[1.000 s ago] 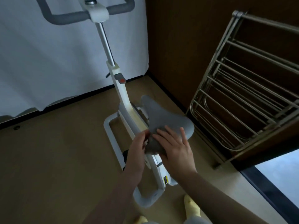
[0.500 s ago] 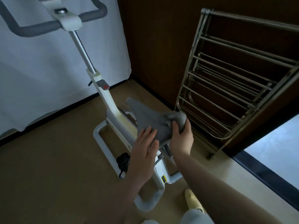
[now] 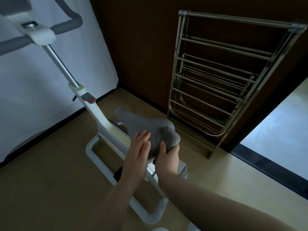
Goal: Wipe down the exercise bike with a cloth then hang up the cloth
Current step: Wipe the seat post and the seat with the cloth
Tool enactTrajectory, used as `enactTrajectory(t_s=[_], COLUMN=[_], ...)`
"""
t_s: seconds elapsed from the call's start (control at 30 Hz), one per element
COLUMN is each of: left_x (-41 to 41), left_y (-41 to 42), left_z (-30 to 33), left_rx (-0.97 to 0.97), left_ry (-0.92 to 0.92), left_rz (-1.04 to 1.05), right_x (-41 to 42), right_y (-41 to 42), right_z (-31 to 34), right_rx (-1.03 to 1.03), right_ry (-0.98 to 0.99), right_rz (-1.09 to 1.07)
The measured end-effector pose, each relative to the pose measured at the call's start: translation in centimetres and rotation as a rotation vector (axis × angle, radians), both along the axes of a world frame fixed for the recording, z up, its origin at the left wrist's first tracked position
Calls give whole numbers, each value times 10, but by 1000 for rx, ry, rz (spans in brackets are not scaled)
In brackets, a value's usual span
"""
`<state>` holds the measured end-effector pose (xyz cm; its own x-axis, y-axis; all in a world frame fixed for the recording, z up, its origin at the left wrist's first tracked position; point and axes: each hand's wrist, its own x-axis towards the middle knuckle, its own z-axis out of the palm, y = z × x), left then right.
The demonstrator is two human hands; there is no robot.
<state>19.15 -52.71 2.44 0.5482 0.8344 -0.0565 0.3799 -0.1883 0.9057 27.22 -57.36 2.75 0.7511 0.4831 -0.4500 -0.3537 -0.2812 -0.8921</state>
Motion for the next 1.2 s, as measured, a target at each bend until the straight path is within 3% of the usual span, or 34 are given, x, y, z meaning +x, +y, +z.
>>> enactTrajectory(t_s=[0.13,0.4,0.53,0.63,0.83,0.93,1.03,1.2], left_x=[3,22,33,46,72,72,71,78], left_y=[-1,5,18,29,36,32,31,29], left_z=[0,-2,-2,-3,-6,-6,-8,-10], left_rx=[36,224,191,185,310,296,230,233], left_ry=[10,118,105,104,279,266,226,284], left_rz=[-1,115,191,263,473,533,650,803], right_x=[39,66,110,124,145,152,174,175], right_y=[16,20,46,26,105,119,87,94], right_z=[3,-8,2,2,-6,-10,-17,-15], right_rx=[-34,-14,-153,-137,-201,-97,35,7], right_ry=[-27,-297,-448,-633,-577,-461,-439,-541], right_rz=[-45,183,537,726,1076,1248,1227,1324])
